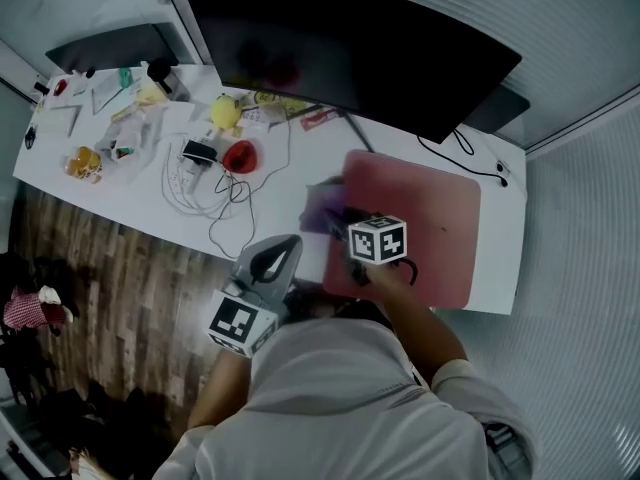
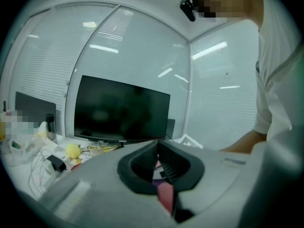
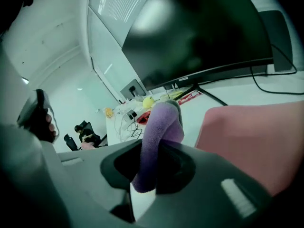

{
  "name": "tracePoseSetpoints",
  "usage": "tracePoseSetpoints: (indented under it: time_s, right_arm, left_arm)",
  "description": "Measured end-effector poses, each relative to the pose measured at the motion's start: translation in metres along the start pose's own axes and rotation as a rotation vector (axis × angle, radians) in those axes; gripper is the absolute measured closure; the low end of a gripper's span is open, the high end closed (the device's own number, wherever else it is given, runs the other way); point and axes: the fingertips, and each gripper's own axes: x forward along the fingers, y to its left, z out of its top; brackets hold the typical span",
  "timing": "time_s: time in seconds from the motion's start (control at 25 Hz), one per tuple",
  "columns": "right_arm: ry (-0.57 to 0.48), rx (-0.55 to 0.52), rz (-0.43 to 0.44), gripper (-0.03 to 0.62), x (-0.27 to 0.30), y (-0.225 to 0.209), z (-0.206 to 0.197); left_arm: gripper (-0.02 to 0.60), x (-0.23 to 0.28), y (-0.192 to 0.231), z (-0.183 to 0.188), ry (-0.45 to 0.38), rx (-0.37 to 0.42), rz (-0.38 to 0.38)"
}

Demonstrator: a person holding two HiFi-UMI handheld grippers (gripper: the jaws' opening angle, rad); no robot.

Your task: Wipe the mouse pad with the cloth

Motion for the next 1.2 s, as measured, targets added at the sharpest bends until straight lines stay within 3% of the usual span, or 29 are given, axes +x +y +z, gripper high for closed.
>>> tracePoseSetpoints:
  time_s: [0.2,0.44,0.8,1.2]
  right_arm:
    - [0.051,0.062,-0.15,0.535,0.025,-0.029,-0.022]
    - [0.057,0.035,-0.347,0.534,-0.012,-0.073,-0.051]
    - [0.001,0.079,-0.424,0.534,-0.108,-0.149,-0.074]
    - [-0.057,0.166,-0.646,0.533,-0.28,-0.281,-0.105]
  left_arm:
    - [0.578,-0.023,0.017,-0.017,0.027,-0.013,-0.072]
    - [0.578,-0.025,0.019,-0.02,0.04,0.003,-0.11]
    - [0.578,0.036,-0.07,-0.012,0.051,0.037,-0.179]
    - [0.578,0.104,-0.167,-0.021,0.076,0.045,-0.227]
